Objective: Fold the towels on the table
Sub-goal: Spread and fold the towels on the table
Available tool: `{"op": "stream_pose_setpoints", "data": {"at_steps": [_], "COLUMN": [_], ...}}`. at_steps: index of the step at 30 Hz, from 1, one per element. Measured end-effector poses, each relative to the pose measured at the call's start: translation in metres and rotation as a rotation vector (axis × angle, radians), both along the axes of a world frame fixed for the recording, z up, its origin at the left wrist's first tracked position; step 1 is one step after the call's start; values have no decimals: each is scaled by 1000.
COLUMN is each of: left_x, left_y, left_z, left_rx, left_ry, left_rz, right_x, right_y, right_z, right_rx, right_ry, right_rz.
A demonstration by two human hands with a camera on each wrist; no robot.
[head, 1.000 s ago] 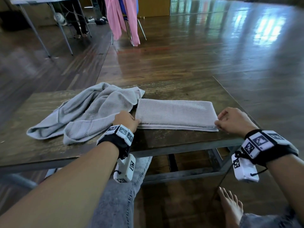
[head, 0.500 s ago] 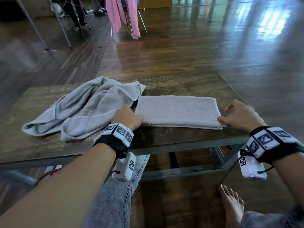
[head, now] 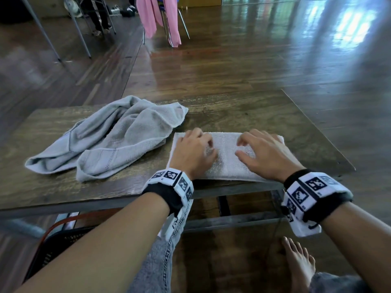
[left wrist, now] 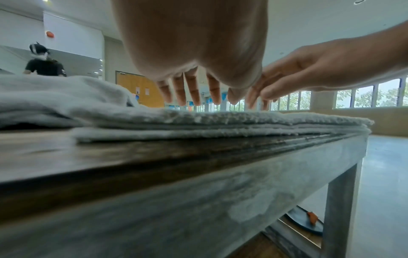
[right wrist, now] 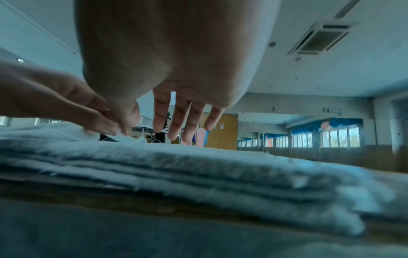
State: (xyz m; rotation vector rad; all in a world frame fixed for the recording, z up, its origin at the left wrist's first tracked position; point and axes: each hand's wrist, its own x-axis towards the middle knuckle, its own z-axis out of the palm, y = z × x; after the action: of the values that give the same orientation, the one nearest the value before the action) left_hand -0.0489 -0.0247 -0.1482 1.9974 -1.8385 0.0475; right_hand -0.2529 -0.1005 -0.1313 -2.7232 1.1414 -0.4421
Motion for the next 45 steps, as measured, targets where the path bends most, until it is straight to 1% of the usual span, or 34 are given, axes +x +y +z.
{"op": "stream_pose_setpoints", "data": {"at_steps": [2, 3, 6, 8, 12, 16, 24, 27, 30, 32, 34, 36, 37, 38, 39, 40, 41, 44, 45], "left_x": [-10, -14, -18, -15, -8, 5, 17, 22, 25, 25, 24, 22, 21, 20, 17, 15, 11, 2, -1], "left_y": [-9, -11, -12, -12, -11, -4, 4, 10, 14, 14, 14, 14, 15, 16, 17, 19, 20, 24, 26], "left_z": [-9, -15, -36, -42, -40, -37, -33, -32, -32, -33, -33, -33, -32, -30, -28, -25, -21, -4, 3], "left_rx": [48, 99, 252, 269, 308, 356, 368, 356, 365, 367, 366, 358, 355, 355, 364, 381, 401, 413, 401], "left_ry": [11, 26, 30, 5, -8, -35, -16, -16, -6, -9, -2, 21, 37, 51, 58, 58, 51, -11, -45], "left_rz": [-52, -58, -26, -9, 0, 51, 106, 137, 155, 173, 196, 218, 232, 251, 277, 307, 337, 405, 421], "right_x": [14, 19, 22, 20, 12, -3, -28, -33, -32, -27, -19, -9, -2, 5, 12, 16, 19, 15, 10], "right_y": [3, 5, 7, 4, -5, -9, -12, -12, -12, -12, -7, 2, 8, 16, 23, 30, 33, 36, 37], "right_z": [-13, -21, -45, -52, -53, -50, -37, -35, -30, -26, -16, -7, -5, -3, -2, -4, -7, -6, -6], "right_rx": [73, 109, 168, 177, 219, 258, 336, 328, 354, 323, 175, -59, -106, -57, 44, 135, 167, 94, 60], "right_ry": [5, 45, 198, 212, 226, 256, 320, 320, 362, 400, 403, 318, 248, 203, 200, 234, 256, 270, 301], "right_rz": [34, 37, -5, -27, -65, -135, -277, -284, -276, -288, -296, -217, -153, -89, -40, -13, -3, -62, -89]}}
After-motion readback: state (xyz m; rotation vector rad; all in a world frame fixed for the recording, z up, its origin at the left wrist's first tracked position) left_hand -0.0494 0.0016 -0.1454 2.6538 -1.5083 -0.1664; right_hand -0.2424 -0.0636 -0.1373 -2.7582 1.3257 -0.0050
